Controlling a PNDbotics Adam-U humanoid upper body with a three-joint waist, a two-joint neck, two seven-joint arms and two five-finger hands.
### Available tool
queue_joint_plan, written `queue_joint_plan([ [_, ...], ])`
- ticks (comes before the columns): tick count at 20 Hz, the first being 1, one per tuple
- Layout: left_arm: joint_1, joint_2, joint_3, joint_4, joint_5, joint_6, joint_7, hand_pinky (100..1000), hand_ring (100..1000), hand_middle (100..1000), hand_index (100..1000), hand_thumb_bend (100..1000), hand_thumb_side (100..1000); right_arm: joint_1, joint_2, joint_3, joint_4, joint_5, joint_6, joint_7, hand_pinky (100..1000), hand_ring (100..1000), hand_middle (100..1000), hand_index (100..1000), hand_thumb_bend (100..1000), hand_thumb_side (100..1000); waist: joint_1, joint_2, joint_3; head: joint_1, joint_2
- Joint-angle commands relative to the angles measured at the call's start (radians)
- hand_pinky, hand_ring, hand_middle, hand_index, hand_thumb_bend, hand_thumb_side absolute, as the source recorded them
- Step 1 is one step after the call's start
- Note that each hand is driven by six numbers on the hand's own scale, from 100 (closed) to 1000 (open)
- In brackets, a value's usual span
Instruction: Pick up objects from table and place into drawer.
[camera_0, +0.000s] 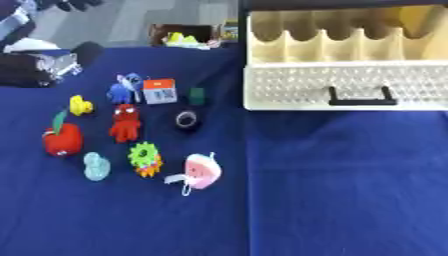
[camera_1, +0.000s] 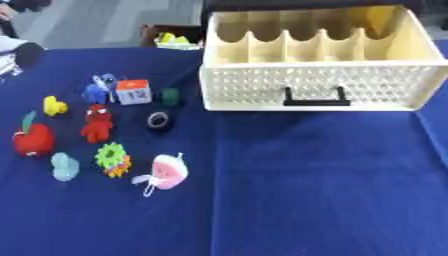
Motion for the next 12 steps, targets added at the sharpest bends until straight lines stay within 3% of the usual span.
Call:
queue_joint_plan([
  [1, -0.044, 0.000, -0.035, 0.031, -0.049, -0.043, -0.048, 665, 712, 743, 915, 386, 906, -0.008, -0.013, 0.010, -0.011, -0.020, -0.002, -0.050, 555, 420, 367, 761, 100, 1000, -0.003, -0.026, 0.001, 0.004, -0.007],
  [5, -0.071, -0.023, -0.067, 0.078, -0.109, -0.071, -0.108, 650, 707, 735, 879, 450, 903, -0.001, -0.011, 0.033, -0.011, -0.037, -0.004, -0.110, 556, 417, 362, 758, 100, 1000, -0.004, -0.027, 0.003, 0.002, -0.009],
  [9, -0.057, -0.026, -0.089, 0.123, -0.171, -0.072, -0.170, 639, 683, 711, 814, 536, 954, 0.008, -0.010, 0.055, -0.011, -0.053, -0.003, -0.172, 557, 415, 359, 754, 100, 1000, -0.005, -0.025, 0.003, -0.001, -0.012],
  [12, -0.044, -0.033, -0.090, 0.144, -0.216, -0.067, -0.215, 628, 654, 687, 846, 592, 981, 0.015, -0.010, 0.071, -0.011, -0.066, 0.000, -0.217, 558, 413, 356, 751, 100, 1000, -0.006, -0.023, 0.004, -0.004, -0.014],
])
